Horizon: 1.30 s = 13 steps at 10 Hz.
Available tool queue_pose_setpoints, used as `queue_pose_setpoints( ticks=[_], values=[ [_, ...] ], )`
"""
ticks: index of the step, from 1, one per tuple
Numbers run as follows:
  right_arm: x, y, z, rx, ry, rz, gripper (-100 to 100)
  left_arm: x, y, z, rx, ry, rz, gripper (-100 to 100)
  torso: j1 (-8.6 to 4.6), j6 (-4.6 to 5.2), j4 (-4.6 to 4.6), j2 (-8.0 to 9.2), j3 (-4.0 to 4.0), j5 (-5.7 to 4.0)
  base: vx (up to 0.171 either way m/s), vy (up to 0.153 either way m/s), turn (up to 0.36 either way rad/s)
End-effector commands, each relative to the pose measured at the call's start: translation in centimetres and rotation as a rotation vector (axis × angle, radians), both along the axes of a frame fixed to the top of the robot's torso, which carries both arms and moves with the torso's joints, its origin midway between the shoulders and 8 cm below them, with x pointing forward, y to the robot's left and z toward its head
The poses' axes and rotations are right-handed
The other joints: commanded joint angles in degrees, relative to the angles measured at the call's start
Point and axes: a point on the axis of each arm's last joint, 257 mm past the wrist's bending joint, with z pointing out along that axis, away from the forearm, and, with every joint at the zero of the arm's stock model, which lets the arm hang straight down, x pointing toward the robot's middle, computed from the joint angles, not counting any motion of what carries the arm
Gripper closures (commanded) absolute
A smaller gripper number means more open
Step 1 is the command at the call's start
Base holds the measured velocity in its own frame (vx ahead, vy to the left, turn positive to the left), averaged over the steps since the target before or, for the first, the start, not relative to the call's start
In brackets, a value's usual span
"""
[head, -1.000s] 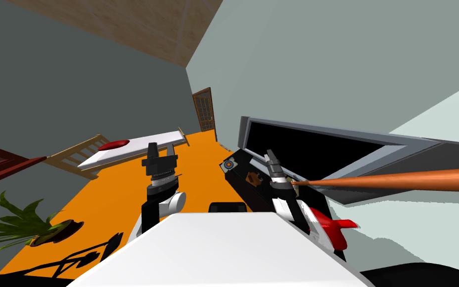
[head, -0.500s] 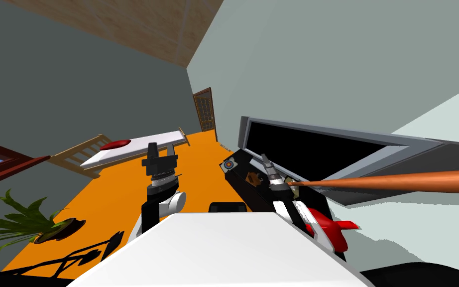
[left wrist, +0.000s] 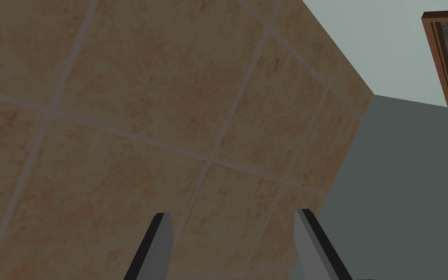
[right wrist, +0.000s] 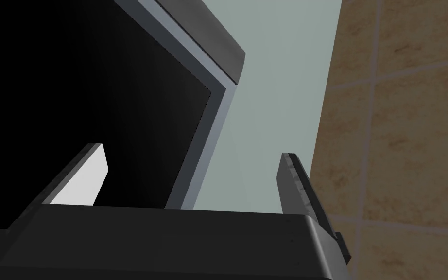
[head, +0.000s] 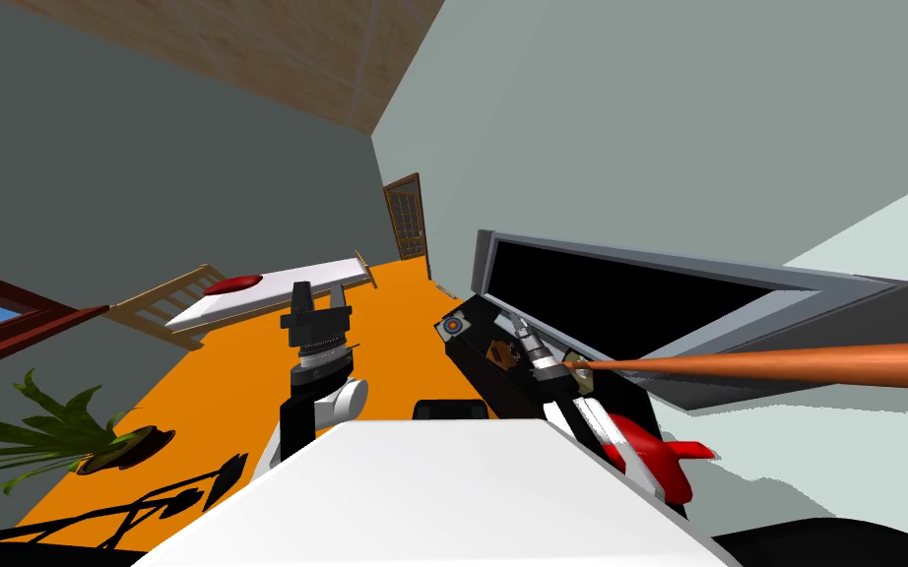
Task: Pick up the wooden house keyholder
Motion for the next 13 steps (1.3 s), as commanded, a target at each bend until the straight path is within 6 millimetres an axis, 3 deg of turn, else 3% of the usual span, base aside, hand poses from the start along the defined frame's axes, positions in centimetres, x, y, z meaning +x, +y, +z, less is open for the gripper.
queue_pose_setpoints(
  ticks=[1, 3, 4, 6, 7, 9, 10, 12, 13],
  values=[
    [-0.1, -0.5, -2.6, -0.085, 0.052, -0.007, -100, 0.0, 0.0, 0.0, 0.0, 0.0, 0.0, 0, 0.0, 0.0, 0.0, 0.0, 0.0, 0.0, 0.006, -0.003, 0.04],
    [-0.1, -0.3, -2.9, -0.127, 0.054, -0.006, -100, 0.0, 0.0, 0.0, 0.0, 0.0, 0.0, 0, 0.0, 0.0, 0.0, -0.01, 0.0, 0.0, 0.003, -0.001, 0.012],
    [-0.3, -1.0, -5.3, -0.198, 0.105, -0.012, -100, 0.0, 0.0, 0.0, 0.0, 0.0, 0.0, 0, 0.01, 0.0, 0.0, 0.0, 0.0, 0.0, 0.009, 0.001, 0.042],
    [-0.3, -0.8, -5.5, -0.241, 0.107, -0.011, -100, 0.0, 0.0, 0.0, 0.0, 0.0, 0.0, 0, 0.01, 0.0, -0.01, -0.03, -0.02, 0.0, 0.008, 0.0, 0.015],
    [-0.5, -1.7, -8.0, -0.314, 0.158, -0.015, -100, 0.0, 0.0, 0.0, 0.0, 0.0, 0.0, 0, 0.02, 0.0, 0.0, -0.01, -0.01, 0.01, 0.012, 0.002, 0.047],
    [-0.5, -1.5, -8.3, -0.357, 0.159, -0.013, -100, 0.0, 0.0, 0.0, 0.0, 0.0, 0.0, 0, 0.02, 0.0, -0.01, -0.03, -0.02, 0.0, 0.009, 0.0, 0.018],
    [-0.9, -2.6, -10.7, -0.428, 0.21, -0.016, -100, 0.0, 0.0, 0.0, 0.0, 0.0, 0.0, 0, 0.02, 0.0, 0.0, -0.01, -0.01, 0.01, 0.013, 0.005, 0.056],
    [-1.0, -2.4, -11.0, -0.476, 0.211, -0.012, -100, 0.0, 0.0, 0.0, 0.0, 0.0, 0.0, 0, 0.02, 0.0, -0.01, -0.04, -0.02, 0.01, 0.011, 0.001, 0.015],
    [-1.5, -3.6, -13.4, -0.546, 0.262, -0.014, -100, 0.0, 0.0, 0.0, 0.0, 0.0, 0.0, 0, 0.02, 0.0, 0.0, -0.02, -0.01, 0.01, 0.014, 0.005, 0.066]
  ],
)
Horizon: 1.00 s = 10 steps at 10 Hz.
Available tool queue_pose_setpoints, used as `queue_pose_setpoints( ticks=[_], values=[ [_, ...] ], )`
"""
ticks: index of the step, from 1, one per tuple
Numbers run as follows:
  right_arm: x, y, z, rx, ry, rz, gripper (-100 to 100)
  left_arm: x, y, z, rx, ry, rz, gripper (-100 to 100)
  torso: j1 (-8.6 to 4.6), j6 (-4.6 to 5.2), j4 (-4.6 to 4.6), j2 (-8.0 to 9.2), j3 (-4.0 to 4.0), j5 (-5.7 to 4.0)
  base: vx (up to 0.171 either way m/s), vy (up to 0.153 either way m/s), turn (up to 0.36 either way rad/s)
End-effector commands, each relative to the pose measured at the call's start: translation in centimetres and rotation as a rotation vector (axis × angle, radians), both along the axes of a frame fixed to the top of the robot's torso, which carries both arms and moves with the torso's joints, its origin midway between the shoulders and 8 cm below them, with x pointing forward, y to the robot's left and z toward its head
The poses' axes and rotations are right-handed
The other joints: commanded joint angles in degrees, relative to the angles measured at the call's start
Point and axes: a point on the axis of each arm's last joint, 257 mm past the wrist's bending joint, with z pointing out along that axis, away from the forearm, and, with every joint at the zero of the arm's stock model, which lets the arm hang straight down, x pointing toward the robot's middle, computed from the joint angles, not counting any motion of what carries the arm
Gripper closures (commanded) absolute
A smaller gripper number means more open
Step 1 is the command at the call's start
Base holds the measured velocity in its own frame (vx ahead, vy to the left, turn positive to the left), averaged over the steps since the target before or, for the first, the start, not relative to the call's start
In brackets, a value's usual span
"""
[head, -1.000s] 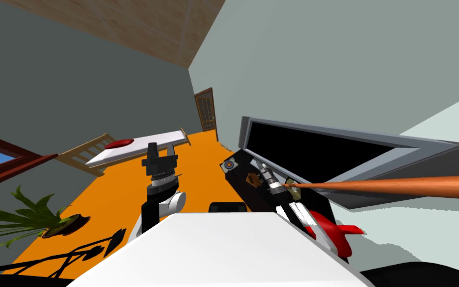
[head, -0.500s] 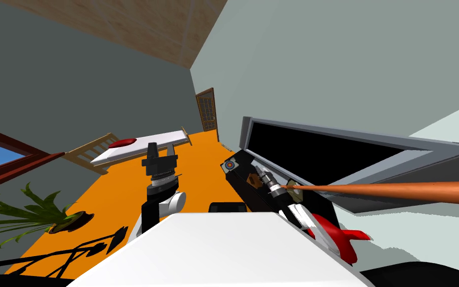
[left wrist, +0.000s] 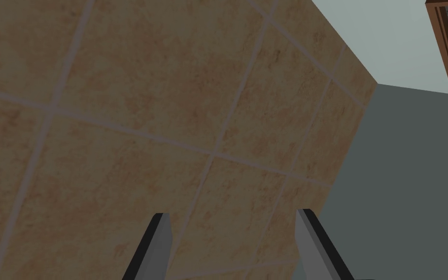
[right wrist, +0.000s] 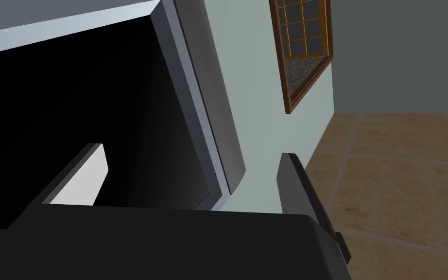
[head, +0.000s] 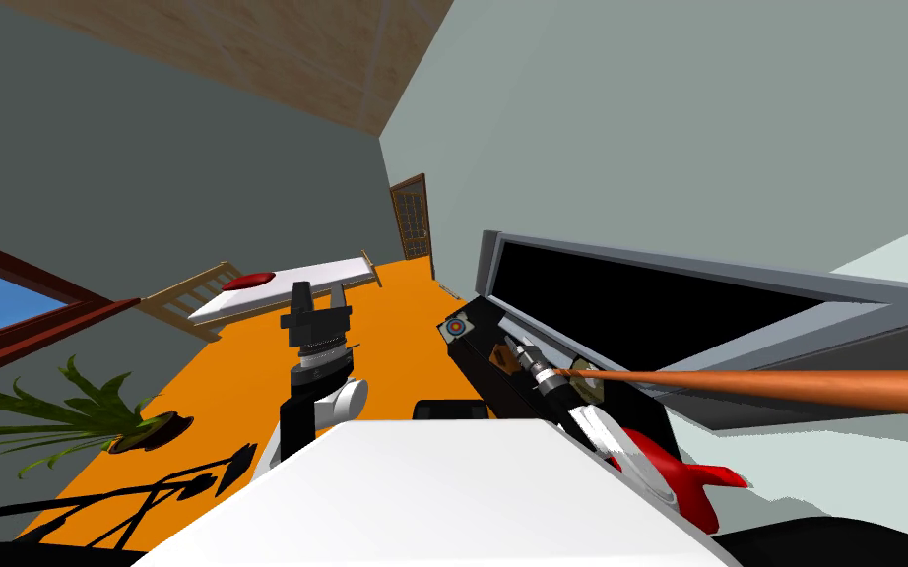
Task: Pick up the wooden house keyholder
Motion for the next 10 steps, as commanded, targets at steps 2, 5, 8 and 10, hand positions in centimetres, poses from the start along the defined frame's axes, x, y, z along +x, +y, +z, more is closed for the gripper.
queue_pose_setpoints(
  ticks=[2, 5, 8, 10],
  values=[
    [-0.3, -0.6, -1.6, -0.087, 0.028, 0.006, -100, 0.0, 0.0, 0.0, 0.0, 0.0, 0.0, 0, 0.0, 0.01, 0.0, -0.01, -0.01, 0.0, 0.011, 0.001, 0.015],
    [-1.1, -1.9, -4.3, -0.208, 0.081, 0.014, -100, 0.0, 0.0, 0.0, 0.0, 0.0, 0.0, 0, 0.0, 0.01, 0.0, -0.01, -0.01, 0.0, 0.013, 0.003, 0.034],
    [-2.0, -3.3, -6.9, -0.329, 0.135, 0.025, -100, 0.0, 0.0, 0.0, 0.0, 0.0, 0.0, 0, 0.01, 0.01, 0.0, -0.01, -0.01, 0.0, 0.014, 0.006, 0.036],
    [-3.0, -4.9, -9.2, -0.422, 0.187, 0.032, -100, 0.0, 0.0, 0.0, 0.0, 0.0, 0.0, 0, 0.01, 0.0, 0.0, 0.0, 0.0, 0.0, 0.015, 0.007, 0.058]
  ],
)
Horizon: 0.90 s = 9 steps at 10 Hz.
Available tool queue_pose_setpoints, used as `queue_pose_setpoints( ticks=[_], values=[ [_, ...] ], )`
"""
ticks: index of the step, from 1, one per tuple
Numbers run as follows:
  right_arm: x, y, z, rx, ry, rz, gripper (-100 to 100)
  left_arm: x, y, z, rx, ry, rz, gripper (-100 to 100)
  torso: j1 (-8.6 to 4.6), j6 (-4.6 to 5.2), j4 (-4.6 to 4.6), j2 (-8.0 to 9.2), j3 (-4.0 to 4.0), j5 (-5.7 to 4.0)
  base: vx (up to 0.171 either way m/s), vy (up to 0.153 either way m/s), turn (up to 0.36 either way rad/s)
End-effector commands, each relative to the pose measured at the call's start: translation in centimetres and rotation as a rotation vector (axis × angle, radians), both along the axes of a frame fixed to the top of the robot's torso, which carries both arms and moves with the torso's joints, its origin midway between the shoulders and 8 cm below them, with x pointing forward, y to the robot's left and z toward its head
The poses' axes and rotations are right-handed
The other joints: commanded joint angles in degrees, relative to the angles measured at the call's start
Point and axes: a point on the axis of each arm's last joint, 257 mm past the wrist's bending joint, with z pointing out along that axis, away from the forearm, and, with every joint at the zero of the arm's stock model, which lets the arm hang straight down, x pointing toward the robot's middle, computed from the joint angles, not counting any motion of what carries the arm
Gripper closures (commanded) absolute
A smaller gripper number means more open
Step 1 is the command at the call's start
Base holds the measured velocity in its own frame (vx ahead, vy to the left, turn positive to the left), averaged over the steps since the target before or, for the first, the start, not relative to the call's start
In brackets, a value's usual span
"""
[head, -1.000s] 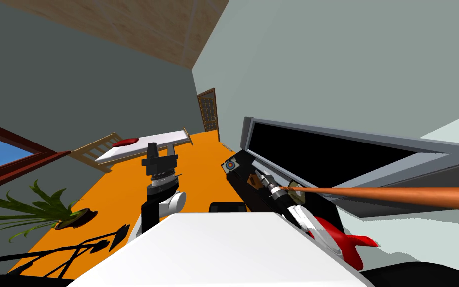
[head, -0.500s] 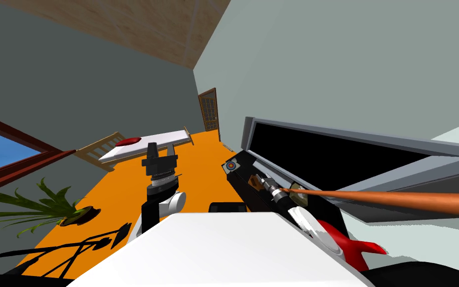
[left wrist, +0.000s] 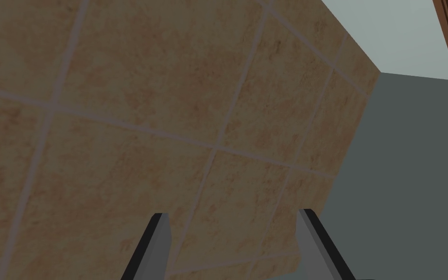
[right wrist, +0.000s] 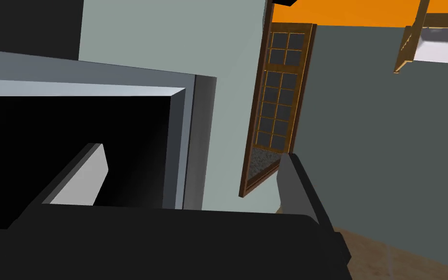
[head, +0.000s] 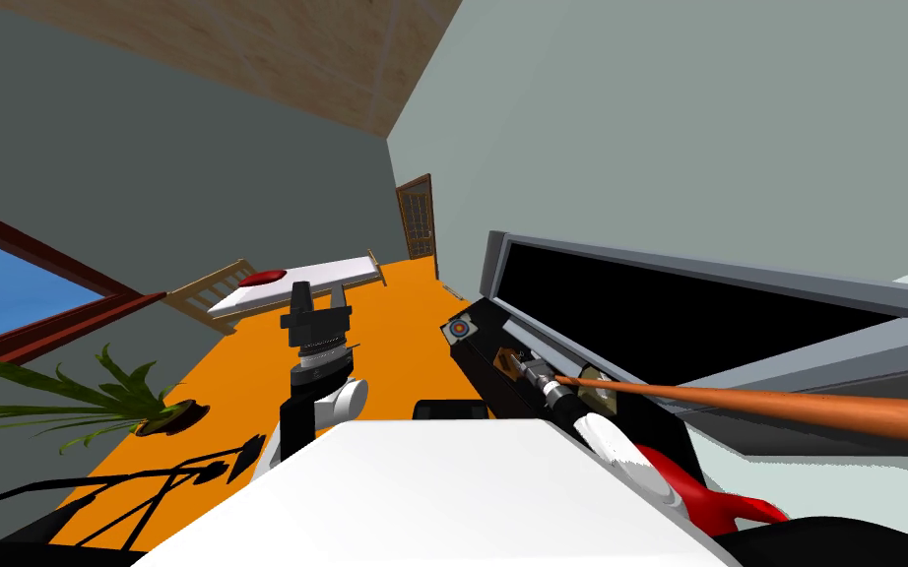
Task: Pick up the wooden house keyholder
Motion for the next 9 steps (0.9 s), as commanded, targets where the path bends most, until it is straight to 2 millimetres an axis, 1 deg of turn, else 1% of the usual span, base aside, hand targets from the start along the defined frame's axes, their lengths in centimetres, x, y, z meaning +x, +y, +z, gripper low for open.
queue_pose_setpoints(
  ticks=[1, 2, 4, 5, 7, 8, 9],
  values=[
    [-0.2, -0.3, -0.5, -0.05, 0.011, 0.013, -100, 0.0, 0.0, 0.0, 0.0, 0.0, 0.0, 0, 0.0, 0.0, 0.0, 0.0, 0.0, 0.0, 0.01, 0.002, -0.005],
    [-1.2, -2.0, -2.5, -0.114, 0.06, 0.01, -100, 0.0, 0.0, 0.0, 0.0, 0.0, 0.0, 0, -0.01, 0.01, 0.0, 0.02, 0.01, 0.0, 0.017, 0.005, 0.099],
    [-1.4, -2.0, -2.8, -0.168, 0.066, 0.031, -100, 0.0, 0.0, 0.0, 0.0, 0.0, 0.0, 0, -0.01, 0.0, 0.0, -0.01, -0.01, 0.0, 0.015, 0.004, 0.009],
    [-2.5, -3.8, -4.6, -0.229, 0.115, 0.03, -100, 0.0, 0.0, 0.0, 0.0, 0.0, 0.0, 0, 0.0, 0.01, 0.0, 0.01, 0.0, 0.0, 0.018, 0.012, 0.065],
    [-2.6, -3.9, -4.9, -0.279, 0.12, 0.051, -100, 0.0, 0.0, 0.0, 0.0, 0.0, 0.0, 0, 0.02, 0.0, 0.0, -0.01, -0.01, 0.01, 0.015, 0.007, 0.032],
    [-3.9, -5.7, -6.6, -0.339, 0.169, 0.052, -100, 0.0, 0.0, 0.0, 0.0, 0.0, 0.0, 0, 0.01, 0.01, 0.0, 0.01, 0.01, 0.01, 0.02, 0.009, 0.07],
    [-3.9, -5.7, -6.7, -0.363, 0.171, 0.064, -100, 0.0, 0.0, 0.0, 0.0, 0.0, 0.0, 0, 0.0, 0.0, 0.0, -0.01, 0.0, 0.01, 0.023, 0.008, 0.054]
  ],
)
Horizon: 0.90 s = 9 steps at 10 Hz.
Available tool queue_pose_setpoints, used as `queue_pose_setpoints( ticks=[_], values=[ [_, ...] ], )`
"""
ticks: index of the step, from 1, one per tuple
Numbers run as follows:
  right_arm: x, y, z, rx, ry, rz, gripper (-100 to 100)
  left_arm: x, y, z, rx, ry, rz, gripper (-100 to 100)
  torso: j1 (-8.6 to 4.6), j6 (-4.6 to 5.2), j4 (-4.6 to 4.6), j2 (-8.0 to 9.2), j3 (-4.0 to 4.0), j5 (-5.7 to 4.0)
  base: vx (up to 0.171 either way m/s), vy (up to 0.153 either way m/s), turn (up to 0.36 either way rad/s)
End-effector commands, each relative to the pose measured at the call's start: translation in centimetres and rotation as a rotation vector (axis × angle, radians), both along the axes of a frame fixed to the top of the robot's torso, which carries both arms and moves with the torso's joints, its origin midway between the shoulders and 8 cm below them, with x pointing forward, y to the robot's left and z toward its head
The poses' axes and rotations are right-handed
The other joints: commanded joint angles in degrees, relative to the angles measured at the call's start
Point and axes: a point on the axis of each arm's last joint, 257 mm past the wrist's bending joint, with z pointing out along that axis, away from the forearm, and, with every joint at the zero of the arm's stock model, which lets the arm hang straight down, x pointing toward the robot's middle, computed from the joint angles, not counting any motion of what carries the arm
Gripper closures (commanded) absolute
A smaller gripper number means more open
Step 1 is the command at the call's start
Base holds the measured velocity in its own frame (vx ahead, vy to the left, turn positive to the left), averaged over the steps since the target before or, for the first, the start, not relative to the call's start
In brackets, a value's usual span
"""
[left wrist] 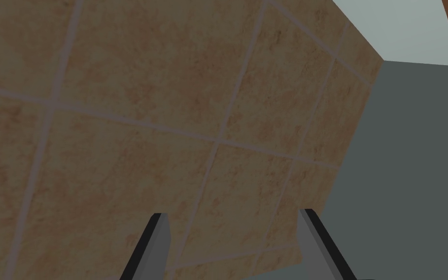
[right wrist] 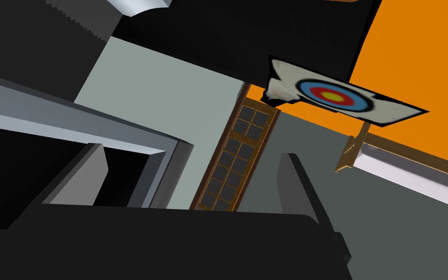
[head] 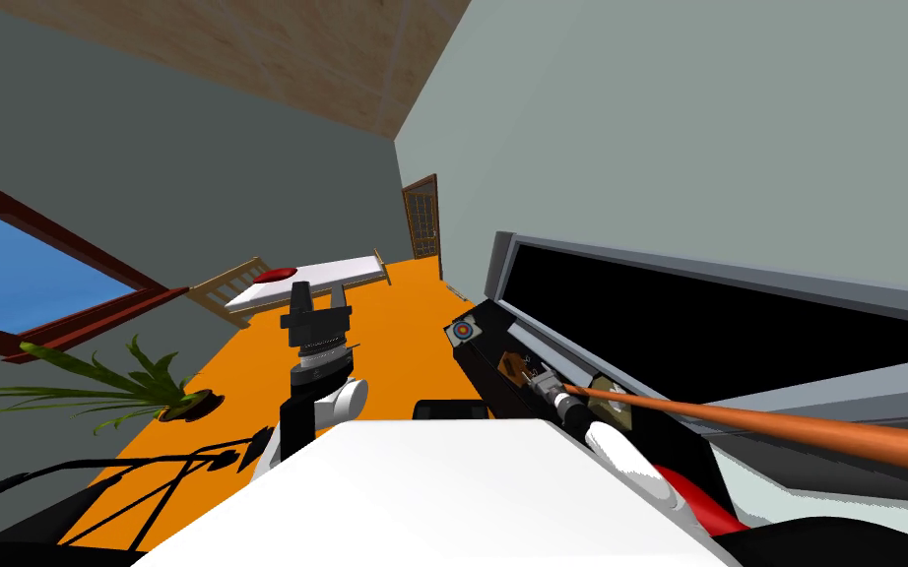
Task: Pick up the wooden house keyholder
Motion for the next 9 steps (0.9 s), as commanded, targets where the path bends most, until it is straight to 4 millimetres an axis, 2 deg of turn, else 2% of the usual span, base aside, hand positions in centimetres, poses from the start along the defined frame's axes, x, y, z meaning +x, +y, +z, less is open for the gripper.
queue_pose_setpoints(
  ticks=[1, 2, 3, 5, 6, 8, 9],
  values=[
    [-0.4, -0.1, -0.4, -0.048, 0.013, 0.021, -100, 0.0, 0.0, 0.0, 0.0, 0.0, 0.0, 0, 0.0, 0.0, 0.0, 0.0, 0.0, 0.0, 0.012, 0.004, 0.0],
    [-0.4, -0.1, -0.5, -0.057, 0.014, 0.026, -100, 0.0, 0.0, 0.0, 0.0, 0.0, 0.0, 0, 0.0, 0.01, 0.0, 0.03, 0.01, 0.01, 0.0, 0.0, 0.0],
    [-1.7, -2.0, -2.1, -0.125, 0.063, 0.032, -100, 0.0, 0.0, 0.0, 0.0, 0.0, 0.0, 0, -0.01, 0.0, 0.01, 0.06, 0.03, 0.0, 0.017, 0.013, 0.101],
    [-1.8, -2.1, -2.2, -0.165, 0.07, 0.055, -100, 0.0, 0.0, 0.0, 0.0, 0.0, 0.0, 0, 0.01, 0.01, 0.0, 0.0, 0.0, 0.01, 0.019, 0.007, 0.017],
    [-3.1, -3.9, -3.5, -0.228, 0.116, 0.062, -100, 0.0, 0.0, 0.0, 0.0, 0.0, 0.0, 0, 0.0, 0.01, 0.0, 0.02, 0.01, 0.01, 0.019, 0.014, 0.094],
    [-3.3, -4.0, -3.7, -0.269, 0.125, 0.085, -100, 0.0, 0.0, 0.0, 0.0, 0.0, 0.0, 0, 0.01, 0.0, 0.0, -0.01, -0.01, 0.01, 0.021, 0.008, 0.024],
    [-4.7, -5.9, -5.0, -0.33, 0.172, 0.094, -100, 0.0, 0.0, 0.0, 0.0, 0.0, 0.0, 0, 0.0, 0.01, 0.0, 0.01, 0.0, 0.01, 0.027, 0.016, 0.098]
  ],
)
